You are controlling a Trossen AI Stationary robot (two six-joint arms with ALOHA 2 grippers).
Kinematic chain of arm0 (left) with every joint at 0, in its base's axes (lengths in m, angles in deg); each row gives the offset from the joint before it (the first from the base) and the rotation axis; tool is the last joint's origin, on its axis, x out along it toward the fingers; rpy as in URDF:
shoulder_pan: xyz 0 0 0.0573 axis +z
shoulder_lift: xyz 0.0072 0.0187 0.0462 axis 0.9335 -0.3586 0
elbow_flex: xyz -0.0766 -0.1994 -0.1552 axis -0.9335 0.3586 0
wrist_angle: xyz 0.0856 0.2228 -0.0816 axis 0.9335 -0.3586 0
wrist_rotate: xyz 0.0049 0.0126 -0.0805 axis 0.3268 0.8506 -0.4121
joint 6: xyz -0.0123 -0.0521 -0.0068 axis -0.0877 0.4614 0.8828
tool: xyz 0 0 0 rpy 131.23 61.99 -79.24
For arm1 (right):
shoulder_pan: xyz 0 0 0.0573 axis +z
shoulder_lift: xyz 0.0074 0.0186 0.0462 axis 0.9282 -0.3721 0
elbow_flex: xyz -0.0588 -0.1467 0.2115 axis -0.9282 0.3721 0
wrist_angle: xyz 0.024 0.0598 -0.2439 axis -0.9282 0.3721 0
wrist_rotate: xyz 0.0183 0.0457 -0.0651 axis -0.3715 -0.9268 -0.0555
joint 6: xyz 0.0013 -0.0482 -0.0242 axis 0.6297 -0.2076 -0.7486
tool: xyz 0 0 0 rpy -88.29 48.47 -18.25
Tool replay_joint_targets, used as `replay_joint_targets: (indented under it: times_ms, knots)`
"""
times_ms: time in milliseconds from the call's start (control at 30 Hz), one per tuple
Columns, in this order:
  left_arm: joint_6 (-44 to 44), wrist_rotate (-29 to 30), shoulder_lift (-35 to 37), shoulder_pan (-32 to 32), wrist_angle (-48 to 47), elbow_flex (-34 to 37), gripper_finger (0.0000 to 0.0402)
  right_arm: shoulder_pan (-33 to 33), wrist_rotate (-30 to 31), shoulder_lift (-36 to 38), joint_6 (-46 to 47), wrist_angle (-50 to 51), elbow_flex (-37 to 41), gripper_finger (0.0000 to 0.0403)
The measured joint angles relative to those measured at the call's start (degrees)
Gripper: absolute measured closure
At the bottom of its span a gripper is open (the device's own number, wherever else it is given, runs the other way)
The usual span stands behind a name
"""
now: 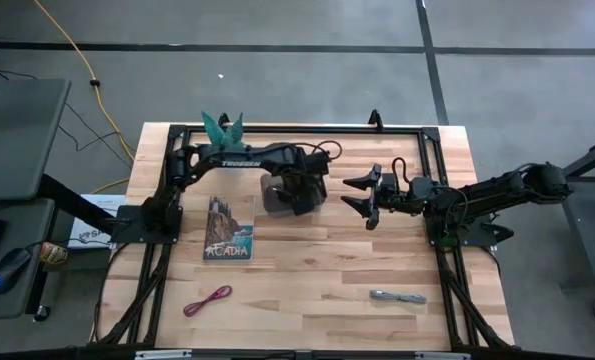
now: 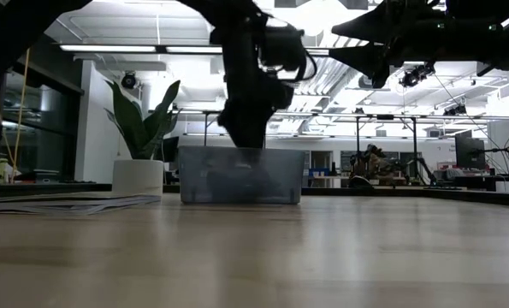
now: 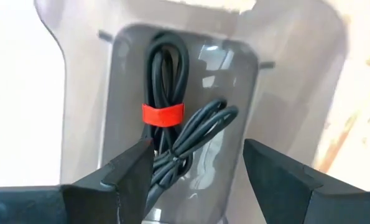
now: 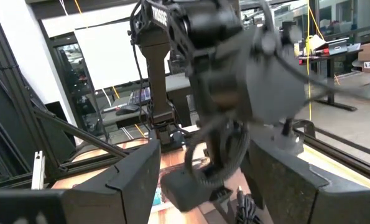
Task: Pick and place USB-C Cables
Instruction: Put the white USB cable into the black bin
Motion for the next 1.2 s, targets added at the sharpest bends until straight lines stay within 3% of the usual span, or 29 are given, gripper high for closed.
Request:
replay_joint_targets:
  times_ms: [400, 567, 700, 900, 1200]
  knots:
    - [-0.6, 0.0, 2.6, 0.0, -1.5, -5.9, 0.0172, 0.0, 0.0, 0.0, 0.0, 0.0, 0.0, 0.0164]
    - [0.3, 0.7, 9.5, -0.9, -0.1, -5.9, 0.0172, 0.0, 0.0, 0.0, 0.0, 0.0, 0.0, 0.0164]
    - [0.9, 1.5, 18.6, -4.2, 7.5, -3.2, 0.0172, 0.0, 0.0, 0.0, 0.0, -0.3, 0.0, 0.0164]
    - [0.9, 6.5, 34.7, -12.9, 25.4, 12.9, 0.0172, 0.0, -0.6, 0.0, 0.0, -0.4, 0.0, 0.0164]
    - [0.9, 13.6, 57.1, -24.8, 61.5, 51.0, 0.0172, 0.0, -1.1, 0.0, 0.3, -0.4, 0.0, 0.0164]
